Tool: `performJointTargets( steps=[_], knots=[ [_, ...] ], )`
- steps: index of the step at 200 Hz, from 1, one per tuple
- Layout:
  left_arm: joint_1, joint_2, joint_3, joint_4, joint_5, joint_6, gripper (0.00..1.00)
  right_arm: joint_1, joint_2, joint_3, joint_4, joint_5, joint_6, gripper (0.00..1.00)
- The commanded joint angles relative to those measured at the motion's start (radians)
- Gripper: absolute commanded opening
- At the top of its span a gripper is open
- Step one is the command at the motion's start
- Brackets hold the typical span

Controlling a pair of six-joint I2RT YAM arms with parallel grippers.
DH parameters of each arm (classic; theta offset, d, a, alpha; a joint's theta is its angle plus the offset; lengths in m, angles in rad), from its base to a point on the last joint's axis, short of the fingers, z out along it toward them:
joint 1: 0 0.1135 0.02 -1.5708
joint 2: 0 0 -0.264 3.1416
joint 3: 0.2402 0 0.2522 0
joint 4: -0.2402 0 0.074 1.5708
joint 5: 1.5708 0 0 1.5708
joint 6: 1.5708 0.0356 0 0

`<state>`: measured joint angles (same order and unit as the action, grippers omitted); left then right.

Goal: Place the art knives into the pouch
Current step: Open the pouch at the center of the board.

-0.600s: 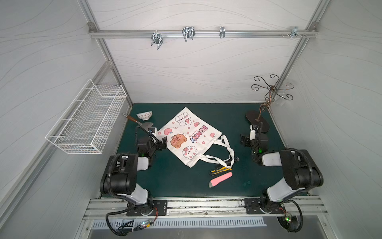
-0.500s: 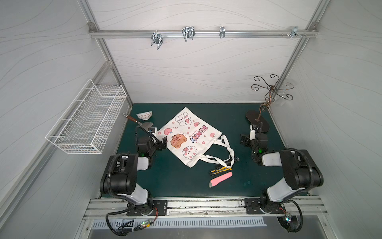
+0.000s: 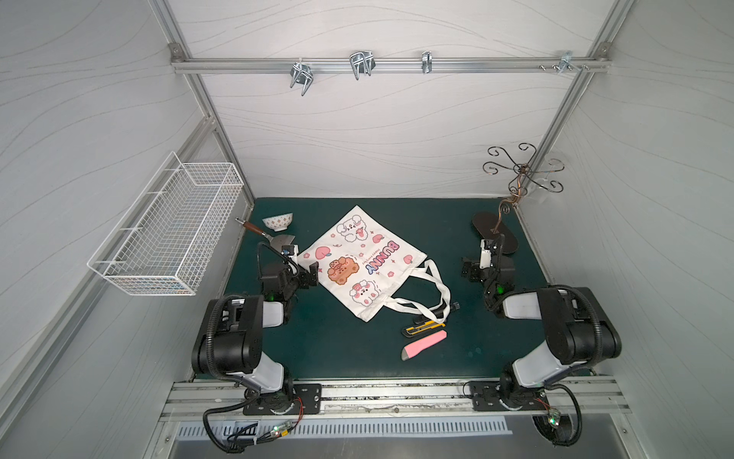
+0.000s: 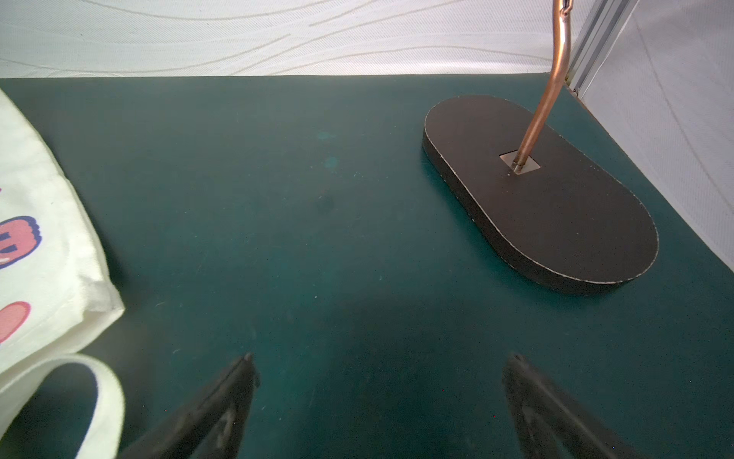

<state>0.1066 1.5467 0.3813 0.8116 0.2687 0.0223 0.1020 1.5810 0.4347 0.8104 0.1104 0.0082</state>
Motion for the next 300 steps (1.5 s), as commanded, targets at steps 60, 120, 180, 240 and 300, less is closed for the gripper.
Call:
performJointTargets(
  steps=[60,120,180,240,300],
  knots=[
    [-0.058,-0.066,0.031,-0.005,-0.185,-0.006,0.99,-0.01,-0.004,0.003,0.008,-0.019,-0.004,0.99],
    [-0.25,-0.442,0.214,-0.553,-0.378,-0.087,0.99,0.212,-0.372,0.044,-0.273,0.351,-0.112,0.99],
    [-0.337,-0.571,0.406,-0.809,0.007,-0.285,0.99,0.309,-0.733,0.303,-1.051,0.152,0.18,0.99],
    [-0.336,-0.602,0.491,-0.955,-0.001,-0.477,0.99,0.116,-0.659,0.559,-1.372,-0.176,0.587,0.99],
    [-0.602,-0.387,0.784,-1.43,-0.248,-0.28,0.94,0.088,-0.757,0.414,-1.3,-0.125,0.508,0.99]
  ],
)
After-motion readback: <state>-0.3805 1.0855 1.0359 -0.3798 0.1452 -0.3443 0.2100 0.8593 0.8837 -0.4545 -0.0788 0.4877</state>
